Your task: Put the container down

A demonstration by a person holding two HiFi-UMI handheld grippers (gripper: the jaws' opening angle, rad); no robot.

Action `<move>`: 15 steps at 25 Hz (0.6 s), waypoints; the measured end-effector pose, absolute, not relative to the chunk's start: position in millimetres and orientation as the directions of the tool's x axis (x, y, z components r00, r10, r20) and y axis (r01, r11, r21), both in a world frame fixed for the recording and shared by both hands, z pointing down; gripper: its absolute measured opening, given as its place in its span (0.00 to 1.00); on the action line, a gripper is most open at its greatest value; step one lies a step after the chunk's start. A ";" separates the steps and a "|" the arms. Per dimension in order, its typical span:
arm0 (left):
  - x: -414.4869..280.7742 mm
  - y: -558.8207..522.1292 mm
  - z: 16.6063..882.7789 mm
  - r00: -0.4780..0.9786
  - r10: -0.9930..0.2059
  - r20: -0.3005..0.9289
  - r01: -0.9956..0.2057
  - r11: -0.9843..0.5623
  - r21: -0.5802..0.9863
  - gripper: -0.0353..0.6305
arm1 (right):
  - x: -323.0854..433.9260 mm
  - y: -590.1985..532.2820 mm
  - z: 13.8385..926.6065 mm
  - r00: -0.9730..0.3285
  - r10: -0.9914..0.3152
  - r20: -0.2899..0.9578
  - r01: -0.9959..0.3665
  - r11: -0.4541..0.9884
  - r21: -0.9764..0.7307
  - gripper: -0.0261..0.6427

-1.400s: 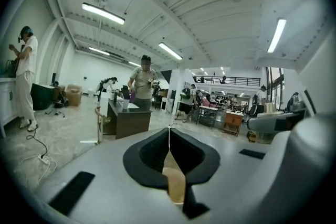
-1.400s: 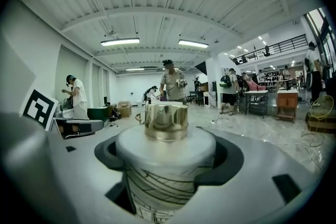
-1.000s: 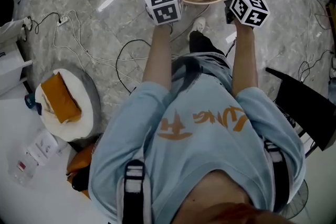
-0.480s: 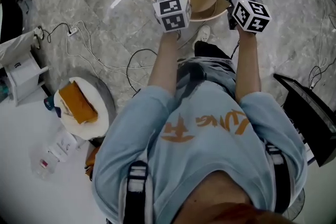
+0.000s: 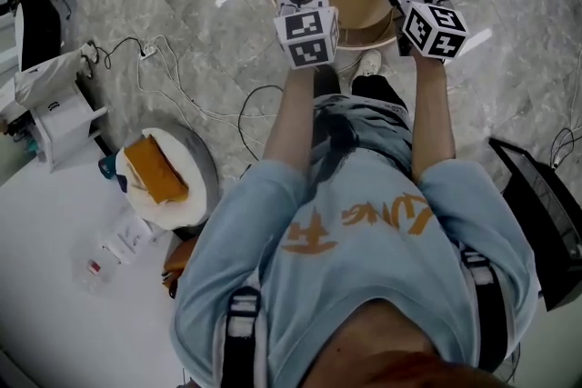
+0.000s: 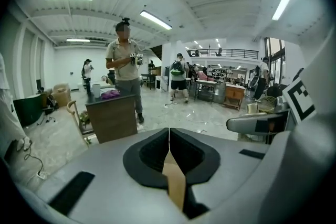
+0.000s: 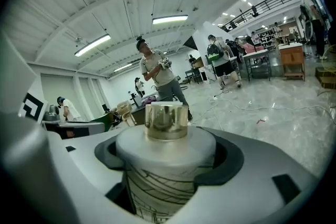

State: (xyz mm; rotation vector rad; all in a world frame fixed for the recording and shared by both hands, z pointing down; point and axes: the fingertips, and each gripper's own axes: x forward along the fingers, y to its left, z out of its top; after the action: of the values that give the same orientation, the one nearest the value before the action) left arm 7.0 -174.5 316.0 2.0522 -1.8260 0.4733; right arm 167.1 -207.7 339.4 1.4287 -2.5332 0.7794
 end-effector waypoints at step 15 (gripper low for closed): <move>-9.0 -189.0 428.4 0.224 -0.779 0.586 -0.974 -0.164 0.155 0.10 | 118.4 -190.3 435.1 -0.555 -0.676 0.485 -0.831 0.482 -0.280 0.58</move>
State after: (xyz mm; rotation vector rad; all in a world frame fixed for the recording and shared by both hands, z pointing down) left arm -9.0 -189.0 428.4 2.0047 -1.6088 0.5151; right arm 118.4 -190.3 435.1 1.2739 -2.4231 0.7085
